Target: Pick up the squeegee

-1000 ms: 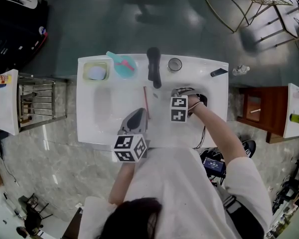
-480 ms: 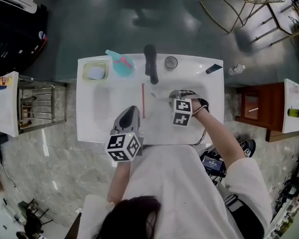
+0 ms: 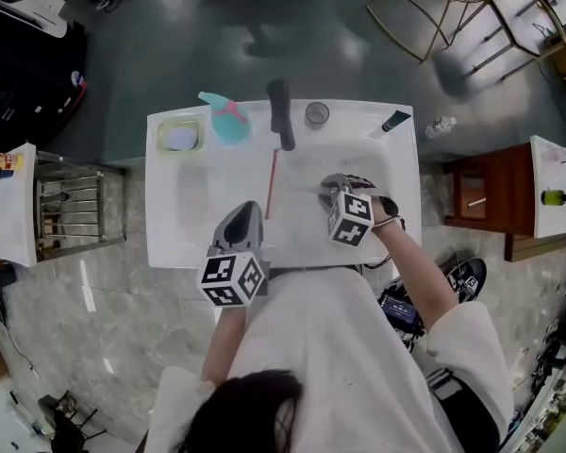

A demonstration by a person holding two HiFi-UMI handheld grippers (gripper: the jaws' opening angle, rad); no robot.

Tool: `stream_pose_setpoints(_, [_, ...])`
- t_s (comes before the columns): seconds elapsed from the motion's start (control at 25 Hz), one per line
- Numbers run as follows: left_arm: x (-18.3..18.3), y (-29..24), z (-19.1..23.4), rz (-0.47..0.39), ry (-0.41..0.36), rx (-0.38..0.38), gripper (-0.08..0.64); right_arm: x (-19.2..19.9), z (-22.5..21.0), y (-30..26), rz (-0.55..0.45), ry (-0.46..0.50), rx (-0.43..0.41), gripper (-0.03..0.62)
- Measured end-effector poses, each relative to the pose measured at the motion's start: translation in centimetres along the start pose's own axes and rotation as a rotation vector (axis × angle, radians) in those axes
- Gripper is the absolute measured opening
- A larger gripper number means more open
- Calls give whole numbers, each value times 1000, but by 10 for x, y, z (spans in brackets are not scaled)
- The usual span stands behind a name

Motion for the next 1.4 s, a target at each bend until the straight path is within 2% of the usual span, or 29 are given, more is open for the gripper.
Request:
stream_pose_setpoints(0.16, [-1,6,-1,-11,-7,15,40,-5,6,14,-49,-79,45,121])
stream_pose_setpoints(0.4, [0,20,1,-28,-10,32,40,-14,23,31,-101,-132,94,121])
stream_pose_setpoints(0.68, [-3,38,2,-53,35,37,40,-21,35,51,-190,-252,166,121])
stream_pose_setpoints(0.96, [-15,48,-9,-119,32,82,40,-31,40,76,-295,-357,267,121])
stream_pose_setpoints(1.16, [-25,52,-20,-167,10,112,40,-33,36,96,-380,-469,351,121])
stream_pose_setpoints(1.4, [-30,55,-34,-191,-12,139,40,-40,29,120,-451,-518,439,121])
Point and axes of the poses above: the fingertips, and each gripper's own axes: y backward along the fingers, z to its left, x out of its underside, the point moved 6 cm from there along y, backward along the fingers, and after that the axes turned 5 degrees about y, right-handed, at the moved point
